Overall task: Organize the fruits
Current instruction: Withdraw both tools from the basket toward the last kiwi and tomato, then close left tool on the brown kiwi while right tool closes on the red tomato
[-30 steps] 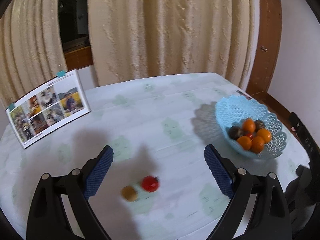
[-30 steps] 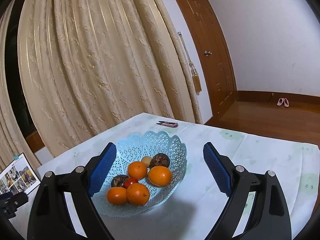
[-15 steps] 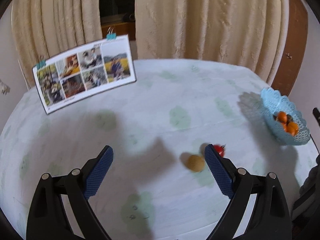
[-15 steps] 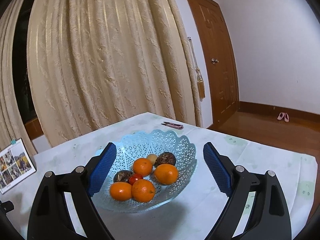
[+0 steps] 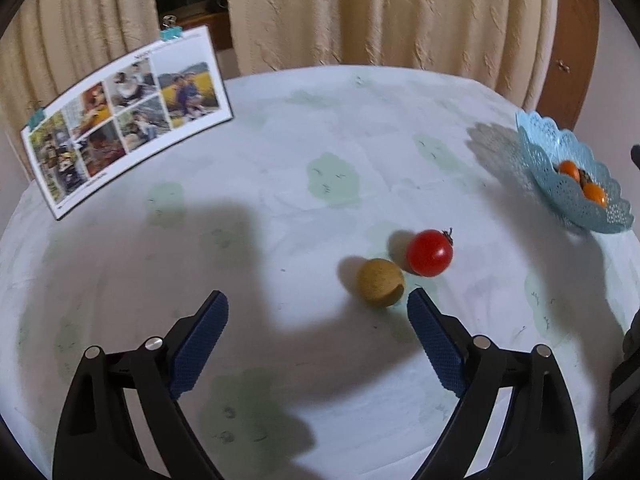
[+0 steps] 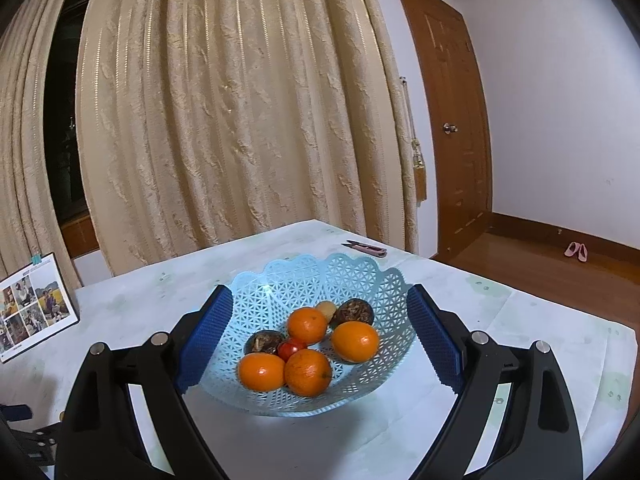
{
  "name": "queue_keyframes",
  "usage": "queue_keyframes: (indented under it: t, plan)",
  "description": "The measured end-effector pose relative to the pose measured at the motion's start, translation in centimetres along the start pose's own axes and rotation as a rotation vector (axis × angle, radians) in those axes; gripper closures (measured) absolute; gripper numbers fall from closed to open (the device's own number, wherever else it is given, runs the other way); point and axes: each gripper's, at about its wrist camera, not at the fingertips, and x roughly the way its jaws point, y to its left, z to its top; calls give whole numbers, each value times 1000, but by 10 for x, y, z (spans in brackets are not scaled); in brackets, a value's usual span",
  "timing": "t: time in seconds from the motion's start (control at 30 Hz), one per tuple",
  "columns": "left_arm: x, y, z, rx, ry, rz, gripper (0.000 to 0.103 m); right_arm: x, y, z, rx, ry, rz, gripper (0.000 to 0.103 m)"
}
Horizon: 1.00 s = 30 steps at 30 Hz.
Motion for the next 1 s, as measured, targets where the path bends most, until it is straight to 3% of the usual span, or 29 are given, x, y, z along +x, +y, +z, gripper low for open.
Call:
queue_keyframes:
  t: [0.17, 0.37, 0.47, 0.53, 0.83, 1.0]
  plan:
    - [11, -7, 4, 14, 23, -30, 26, 1, 6, -1, -21, 12, 22, 13]
    - [19, -13, 10, 28, 30, -47, 45, 2, 11, -2, -36, 19, 34, 13]
    - [19, -16, 11, 40, 21, -57, 60, 2, 14, -2, -50, 22, 40, 13]
    - [18, -17, 10, 45, 16, -65, 75, 2, 16, -4, -61, 23, 46, 13]
    - [-1, -5, 11, 13, -29, -60, 75, 0, 27, -5, -110, 19, 61, 13]
    - [-19, 8, 16, -21, -83, -18, 75, -5, 47, -9, -148, 58, 144, 13]
